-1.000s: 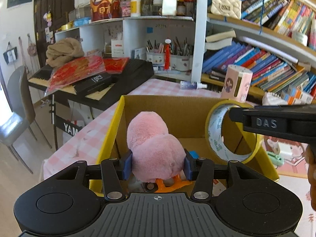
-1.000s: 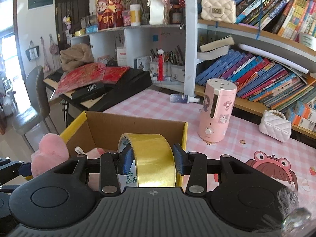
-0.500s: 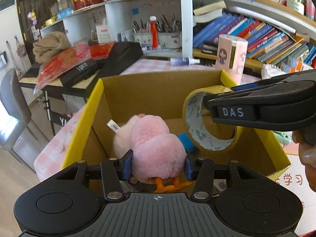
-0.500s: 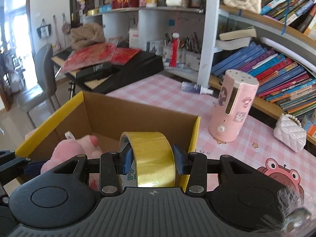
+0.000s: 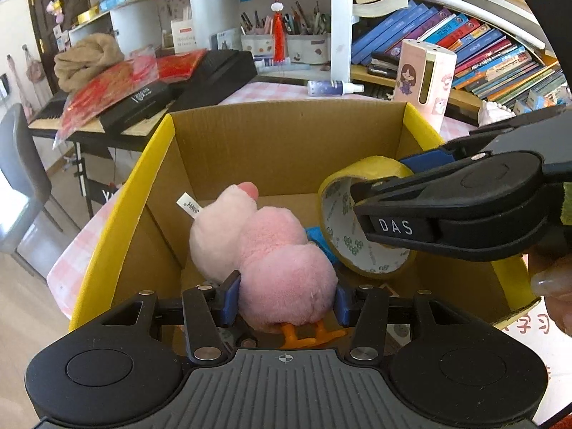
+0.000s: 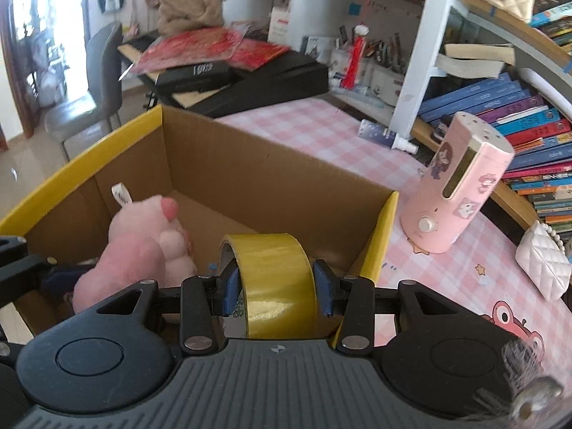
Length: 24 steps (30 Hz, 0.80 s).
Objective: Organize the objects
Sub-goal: 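Lower the pink plush with the left gripper while the right gripper lowers the tape roll into the box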
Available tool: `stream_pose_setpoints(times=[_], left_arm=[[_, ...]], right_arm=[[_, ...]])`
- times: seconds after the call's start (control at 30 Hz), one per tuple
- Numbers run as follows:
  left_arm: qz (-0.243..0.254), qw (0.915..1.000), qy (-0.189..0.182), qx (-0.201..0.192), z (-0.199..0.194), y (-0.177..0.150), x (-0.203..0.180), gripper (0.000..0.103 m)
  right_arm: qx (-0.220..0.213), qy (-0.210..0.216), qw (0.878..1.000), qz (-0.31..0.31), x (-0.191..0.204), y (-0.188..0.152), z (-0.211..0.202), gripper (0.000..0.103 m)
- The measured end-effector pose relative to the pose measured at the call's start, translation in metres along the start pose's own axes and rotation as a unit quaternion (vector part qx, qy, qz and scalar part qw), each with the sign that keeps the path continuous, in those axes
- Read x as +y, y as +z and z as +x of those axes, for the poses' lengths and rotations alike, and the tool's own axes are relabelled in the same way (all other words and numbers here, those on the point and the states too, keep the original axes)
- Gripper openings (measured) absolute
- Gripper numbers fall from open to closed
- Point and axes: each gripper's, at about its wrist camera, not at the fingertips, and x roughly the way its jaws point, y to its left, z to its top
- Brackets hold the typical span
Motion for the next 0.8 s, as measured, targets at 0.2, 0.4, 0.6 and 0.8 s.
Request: stream_pose_setpoints(times=[0.2, 0.4, 0.6, 0.8], left_arm=[[-0.002, 1.0, 0.0, 0.007, 0.003, 0.001, 0.0, 0.05], [-0.008, 0.9999, -0.001, 0.015, 0.008, 0.002, 0.001, 0.051], [-0.013, 0.9996, -0.001, 0.024, 0.012, 0.002, 0.002, 0.052], [-0.015, 0.9995, -0.001, 0.028, 0.014, 0.002, 0.002, 0.052]], right_arm=[[0.0, 0.002, 1.0, -0.009, -0.001, 0.006, 0.005, 0.04], [-0.002, -0.002, 1.0, -0.017, 0.0, 0.008, 0.009, 0.04], [-0.008, 0.004, 1.0, -0.008, -0.002, 0.008, 0.006, 0.04], [-0.01, 0.009, 1.0, -0.02, 0.002, 0.01, 0.008, 0.04]])
